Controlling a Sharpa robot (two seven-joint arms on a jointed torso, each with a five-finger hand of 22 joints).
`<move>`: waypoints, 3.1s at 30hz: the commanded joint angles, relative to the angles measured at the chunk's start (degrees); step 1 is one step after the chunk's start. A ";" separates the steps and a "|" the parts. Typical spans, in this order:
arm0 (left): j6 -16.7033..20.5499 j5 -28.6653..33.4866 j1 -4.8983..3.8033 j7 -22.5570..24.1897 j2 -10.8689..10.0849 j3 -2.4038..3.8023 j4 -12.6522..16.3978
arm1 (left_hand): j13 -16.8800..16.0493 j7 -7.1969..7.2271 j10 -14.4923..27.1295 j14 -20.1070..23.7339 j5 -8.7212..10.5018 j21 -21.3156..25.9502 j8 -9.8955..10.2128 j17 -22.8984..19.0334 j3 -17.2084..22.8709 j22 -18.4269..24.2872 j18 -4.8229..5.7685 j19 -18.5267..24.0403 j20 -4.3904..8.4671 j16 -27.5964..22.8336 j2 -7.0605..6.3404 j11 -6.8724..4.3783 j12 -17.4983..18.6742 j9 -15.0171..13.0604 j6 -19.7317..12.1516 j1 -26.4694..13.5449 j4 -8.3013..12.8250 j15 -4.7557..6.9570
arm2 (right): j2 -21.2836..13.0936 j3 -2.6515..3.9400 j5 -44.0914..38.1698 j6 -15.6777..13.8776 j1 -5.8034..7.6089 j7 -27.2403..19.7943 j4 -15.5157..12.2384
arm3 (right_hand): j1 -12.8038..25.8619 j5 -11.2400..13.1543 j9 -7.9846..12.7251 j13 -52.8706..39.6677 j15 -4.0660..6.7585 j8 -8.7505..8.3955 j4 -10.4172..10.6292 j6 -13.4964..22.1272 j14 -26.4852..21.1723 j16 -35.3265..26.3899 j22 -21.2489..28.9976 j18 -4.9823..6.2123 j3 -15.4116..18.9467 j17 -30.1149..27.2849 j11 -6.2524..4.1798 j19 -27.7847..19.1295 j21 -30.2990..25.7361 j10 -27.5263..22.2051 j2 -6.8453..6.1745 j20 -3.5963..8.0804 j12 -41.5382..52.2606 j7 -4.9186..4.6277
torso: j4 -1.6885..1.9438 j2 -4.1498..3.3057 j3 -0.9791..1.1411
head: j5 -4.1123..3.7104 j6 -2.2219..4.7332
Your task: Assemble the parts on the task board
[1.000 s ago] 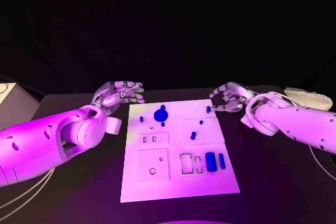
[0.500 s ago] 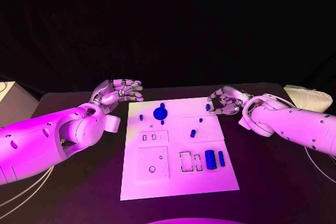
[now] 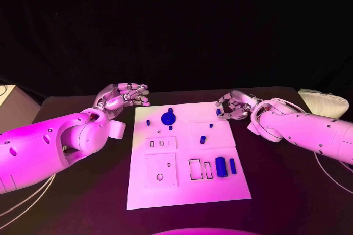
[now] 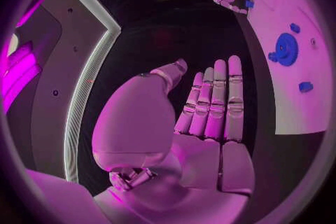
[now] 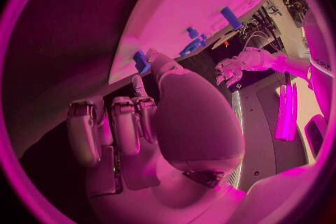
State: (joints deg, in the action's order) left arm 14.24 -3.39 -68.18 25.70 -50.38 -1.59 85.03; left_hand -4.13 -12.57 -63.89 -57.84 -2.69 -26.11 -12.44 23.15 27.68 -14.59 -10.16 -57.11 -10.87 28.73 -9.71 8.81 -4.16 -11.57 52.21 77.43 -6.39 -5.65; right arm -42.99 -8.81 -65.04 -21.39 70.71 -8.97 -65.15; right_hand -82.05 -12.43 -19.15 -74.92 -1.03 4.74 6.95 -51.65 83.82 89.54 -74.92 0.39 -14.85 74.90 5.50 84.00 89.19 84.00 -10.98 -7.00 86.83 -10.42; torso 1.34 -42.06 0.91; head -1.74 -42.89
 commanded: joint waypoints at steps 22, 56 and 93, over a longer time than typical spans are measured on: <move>-0.81 -0.17 -0.04 0.38 -0.13 0.05 0.47 | 0.05 -0.08 0.21 0.49 -0.18 -0.55 0.32 0.06 0.09 -0.23 -0.02 0.51 0.07 0.05 0.24 0.15 0.22 -0.07 -0.31 0.14 0.42 0.07 | 1.16 0.02 -0.64 -0.22 -0.31 -0.14 1.52 | 0.93 0.08 -0.35 -12.57 0.96 2.80 0.20 -5.77 6.04 0.29 -14.48 -0.18 -5.71 14.54 -1.37 5.59 0.10 3.32 0.72 0.86 0.54 1.63 | -0.16 0.02 0.22 | 0.42 -0.56; -0.80 -0.18 -0.04 0.25 -0.08 0.05 0.37 | 0.05 -0.11 0.20 0.51 -0.18 -0.74 0.30 0.07 0.14 -0.36 -0.01 0.67 0.05 0.07 0.28 0.17 0.21 -0.08 -0.30 0.01 0.41 0.05 | 1.25 0.01 0.70 -3.06 -0.73 -0.89 1.02 | 2.47 0.79 -1.37 -14.18 2.49 6.34 -0.17 -9.35 6.14 0.40 -15.08 -0.39 -8.94 14.93 -3.02 6.00 0.81 5.10 1.07 2.25 2.23 3.53 | -0.15 -0.04 0.27 | 0.27 -0.85; 1.08 -3.22 -0.01 -0.86 1.39 -0.03 -0.67 | -0.37 0.19 -2.34 -0.69 -0.20 -3.76 -0.57 0.41 2.22 -2.35 -0.13 1.24 0.57 1.10 0.61 -0.49 -1.18 -0.46 0.85 0.81 2.12 0.70 | 3.89 -0.68 -15.50 -11.29 -0.29 25.63 -24.96 | 4.00 2.86 -2.50 -14.22 3.28 9.08 -0.90 -9.47 6.09 0.33 -15.08 -0.39 -10.49 14.70 -3.92 6.00 0.81 5.16 1.12 3.15 2.24 4.42 | -1.41 1.74 -0.72 | 3.29 -1.99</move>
State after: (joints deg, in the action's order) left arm 14.54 -5.34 -68.18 24.47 -49.17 -1.65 84.39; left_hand -4.41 -12.38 -65.87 -58.19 -2.69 -29.69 -12.81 23.51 29.66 -16.84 -10.16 -56.19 -10.33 29.70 -9.18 8.32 -5.17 -11.98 52.81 77.97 -4.42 -4.89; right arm -39.53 -9.41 -73.44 -32.45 70.84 12.12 -89.71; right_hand -78.71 -9.94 -20.41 -74.92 1.86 11.91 5.91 -61.01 84.02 89.76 -74.94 0.39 -25.01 74.91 2.01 84.01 89.79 84.01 -9.92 -4.30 89.36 -6.32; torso 0.19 -40.56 0.30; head 1.22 -44.61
